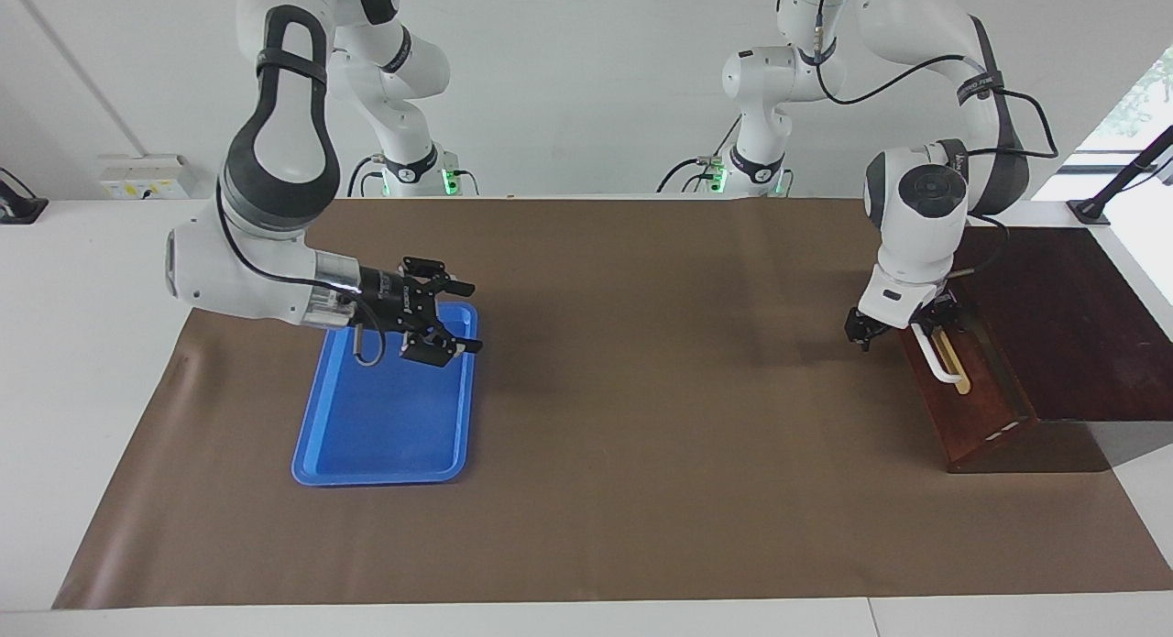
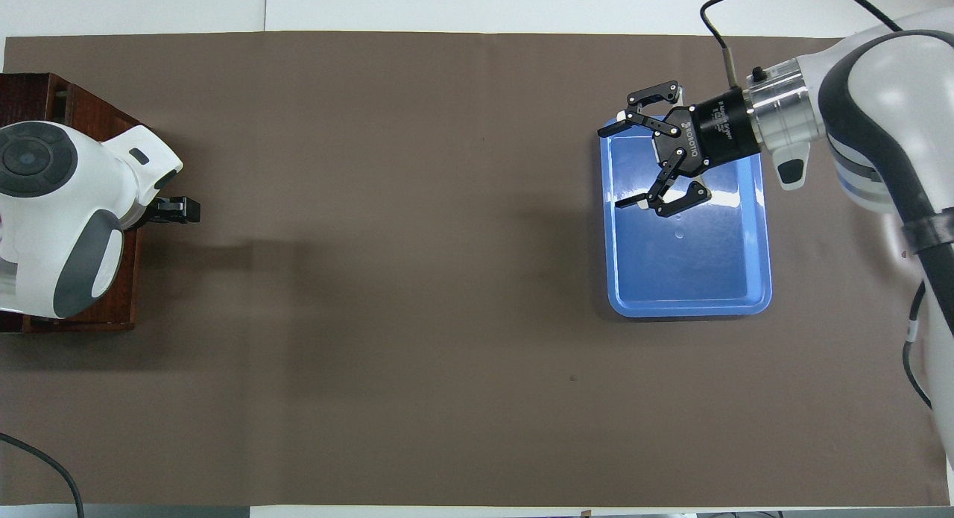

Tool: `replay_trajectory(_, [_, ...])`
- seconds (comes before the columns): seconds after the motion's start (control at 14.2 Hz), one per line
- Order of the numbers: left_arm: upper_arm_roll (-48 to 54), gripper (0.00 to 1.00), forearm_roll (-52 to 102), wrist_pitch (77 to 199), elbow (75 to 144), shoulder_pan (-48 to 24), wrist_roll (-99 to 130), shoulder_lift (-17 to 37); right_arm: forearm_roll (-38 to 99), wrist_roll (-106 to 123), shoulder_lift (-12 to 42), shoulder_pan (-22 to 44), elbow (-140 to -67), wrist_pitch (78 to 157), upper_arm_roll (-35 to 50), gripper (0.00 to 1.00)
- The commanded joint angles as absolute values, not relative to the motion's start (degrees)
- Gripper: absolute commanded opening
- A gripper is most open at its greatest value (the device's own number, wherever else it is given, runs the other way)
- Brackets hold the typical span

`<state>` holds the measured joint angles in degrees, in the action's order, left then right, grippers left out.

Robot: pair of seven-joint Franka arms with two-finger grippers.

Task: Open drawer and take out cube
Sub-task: 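Pull the drawer open with the left gripper while the right gripper moves over the tray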

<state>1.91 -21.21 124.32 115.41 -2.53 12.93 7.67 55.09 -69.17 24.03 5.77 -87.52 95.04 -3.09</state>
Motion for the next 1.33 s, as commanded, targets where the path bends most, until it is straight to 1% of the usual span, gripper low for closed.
replay_trajectory(0.0, [1.9, 1.0, -21.5, 125.2, 115.6, -5.3, 15.5, 7.9, 56.0, -72.6, 31.6, 7.3, -77.6, 97.0, -3.0, 1.0])
replay_trajectory(0.07, [1.9, 1.0, -21.4, 124.7, 115.2, -5.4, 15.5, 7.9, 56.1, -73.5, 33.1, 8.6, -76.0, 98.2, -3.0, 1.0])
replay_trajectory(0.14, [1.9, 1.0, -21.4, 124.1, 114.6, -5.9, 15.5, 8.2, 56.9, -73.9, 33.0, 10.4, -76.2, 101.5, -3.0, 1.0])
replay_trajectory(0.21, [1.9, 1.0, -21.4, 123.4, 114.1, -7.0, 15.5, 8.3, 57.2, -75.1, 33.0, 11.1, -76.5, 102.2, -3.0, 1.0])
replay_trajectory(0.42, [1.9, 1.0, -20.0, 121.6, 113.1, -9.3, 15.6, 8.3, 58.6, -75.5, 32.5, 11.2, -79.5, 103.1, -2.9, 1.0])
replay_trajectory(0.7, [1.9, 1.0, -20.0, 121.1, 113.2, -11.2, 17.1, 8.4, 58.5, -75.4, 31.8, 13.1, -79.9, 104.3, -3.0, 1.0])
replay_trajectory(0.91, [1.9, 1.0, -19.9, 121.4, 113.4, -11.6, 17.5, 8.4, 58.4, -75.2, 31.3, 12.7, -81.9, 105.6, -3.2, 1.0])
replay_trajectory(1.26, [1.9, 1.0, -17.3, 121.4, 113.3, -14.5, 20.1, 8.4, 58.4, -75.0, 30.4, 12.1, -83.8, 105.3, -3.2, 1.0])
